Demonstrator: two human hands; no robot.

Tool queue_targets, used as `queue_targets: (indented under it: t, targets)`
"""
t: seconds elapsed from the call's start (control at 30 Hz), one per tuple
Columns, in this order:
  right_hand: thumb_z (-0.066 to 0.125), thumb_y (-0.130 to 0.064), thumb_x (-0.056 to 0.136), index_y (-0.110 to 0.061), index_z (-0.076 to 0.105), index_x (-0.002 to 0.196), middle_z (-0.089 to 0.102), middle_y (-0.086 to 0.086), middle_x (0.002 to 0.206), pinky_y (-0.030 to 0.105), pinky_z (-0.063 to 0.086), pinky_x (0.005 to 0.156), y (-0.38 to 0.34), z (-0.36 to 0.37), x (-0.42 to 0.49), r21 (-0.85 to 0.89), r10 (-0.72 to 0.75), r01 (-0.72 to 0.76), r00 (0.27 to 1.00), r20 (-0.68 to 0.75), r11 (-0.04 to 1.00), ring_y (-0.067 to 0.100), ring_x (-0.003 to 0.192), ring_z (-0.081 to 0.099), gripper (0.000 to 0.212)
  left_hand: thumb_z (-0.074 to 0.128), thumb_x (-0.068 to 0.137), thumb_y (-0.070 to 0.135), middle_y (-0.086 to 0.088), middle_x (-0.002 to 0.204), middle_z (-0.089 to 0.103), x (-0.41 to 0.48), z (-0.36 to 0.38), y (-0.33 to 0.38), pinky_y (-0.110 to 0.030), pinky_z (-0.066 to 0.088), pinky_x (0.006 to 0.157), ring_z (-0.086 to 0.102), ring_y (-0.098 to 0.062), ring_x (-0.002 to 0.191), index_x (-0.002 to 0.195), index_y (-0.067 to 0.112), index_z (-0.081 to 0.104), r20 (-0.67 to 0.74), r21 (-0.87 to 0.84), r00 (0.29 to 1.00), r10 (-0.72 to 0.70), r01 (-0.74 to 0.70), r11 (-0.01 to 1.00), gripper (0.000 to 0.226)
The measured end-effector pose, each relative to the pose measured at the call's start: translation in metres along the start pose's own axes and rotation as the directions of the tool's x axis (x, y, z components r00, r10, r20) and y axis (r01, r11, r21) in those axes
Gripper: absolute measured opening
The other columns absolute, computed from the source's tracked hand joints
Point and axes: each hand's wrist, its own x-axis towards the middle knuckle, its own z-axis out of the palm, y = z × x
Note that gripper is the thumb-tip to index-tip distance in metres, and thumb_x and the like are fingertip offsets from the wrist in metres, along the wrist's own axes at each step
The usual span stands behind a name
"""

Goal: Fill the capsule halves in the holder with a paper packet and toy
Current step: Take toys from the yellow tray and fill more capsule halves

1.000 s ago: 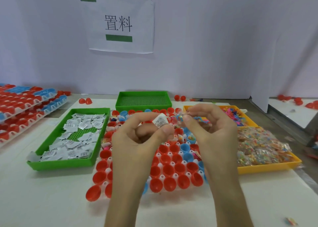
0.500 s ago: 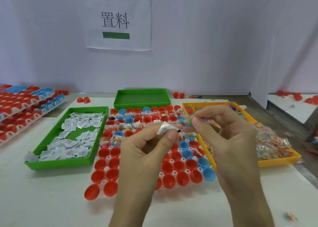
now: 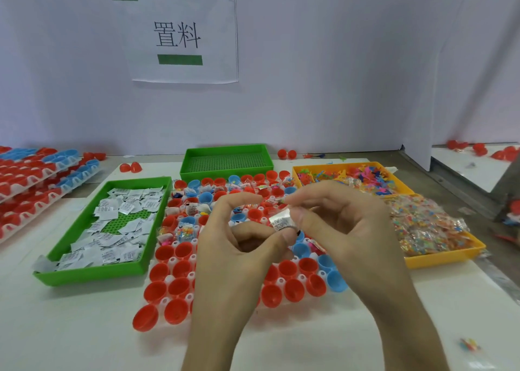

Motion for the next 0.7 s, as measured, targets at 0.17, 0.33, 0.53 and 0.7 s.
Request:
queue_targets:
  t: [0.17,0.33,0.53,0.7]
  targets:
    - [0.077,-0.002,0.081,-0.025,0.075,0.093,0.074,-0.006,0.086,0.022,0.058,0.071,0.001,0.001,0.0,-0.023,0.021,-0.02,0.998,0.064,1.0,0.015,0.08,0.073,0.026,0.08,0.061,0.035,-0.009,0.061,0.071,0.002,-0.001,-0.002,-0.02,0.054,0.055,0.07,-0.018,0.054,0.093,0.025,0.07,-0.026,0.008,1.0,0.0,0.0,1.0,0.035]
    - [0.079,-0.002,0.078,-0.024,0.076,0.088,0.075,-0.004,0.081,0.022,0.059,0.069,0.004,0.002,0.0,0.004,0.051,-0.051,0.998,0.036,0.999,0.014,0.078,0.074,0.025,0.079,0.066,0.043,-0.005,0.068,0.071,0.003,-0.006,-0.008,-0.024,0.056,0.06,0.067,-0.017,0.064,0.079,0.027,0.078,-0.001,0.122,0.999,0.037,-0.036,0.992,0.02]
    - [0.08,-0.003,0.078,-0.015,0.076,0.086,0.077,-0.003,0.077,0.023,0.059,0.069,0.009,0.006,0.001,0.066,0.115,-0.114,0.993,-0.018,0.991,0.013,0.074,0.074,0.014,0.077,0.063,0.038,-0.003,0.079,0.076,0.003,-0.007,-0.012,-0.019,0.057,0.067,0.072,-0.015,0.075,0.083,0.024,0.081,-0.018,-0.078,0.999,-0.043,0.042,0.996,0.025]
    - [0.081,-0.003,0.078,-0.017,0.076,0.083,0.076,-0.009,0.076,0.018,0.057,0.069,0.012,0.009,0.002,-0.007,0.105,-0.105,0.993,-0.049,0.994,0.008,0.073,0.073,0.016,0.075,0.062,0.043,-0.003,0.083,0.078,0.005,-0.007,-0.011,-0.017,0.056,0.068,0.074,-0.016,0.077,0.087,0.03,0.082,-0.099,-0.112,0.995,-0.03,0.019,0.994,0.028]
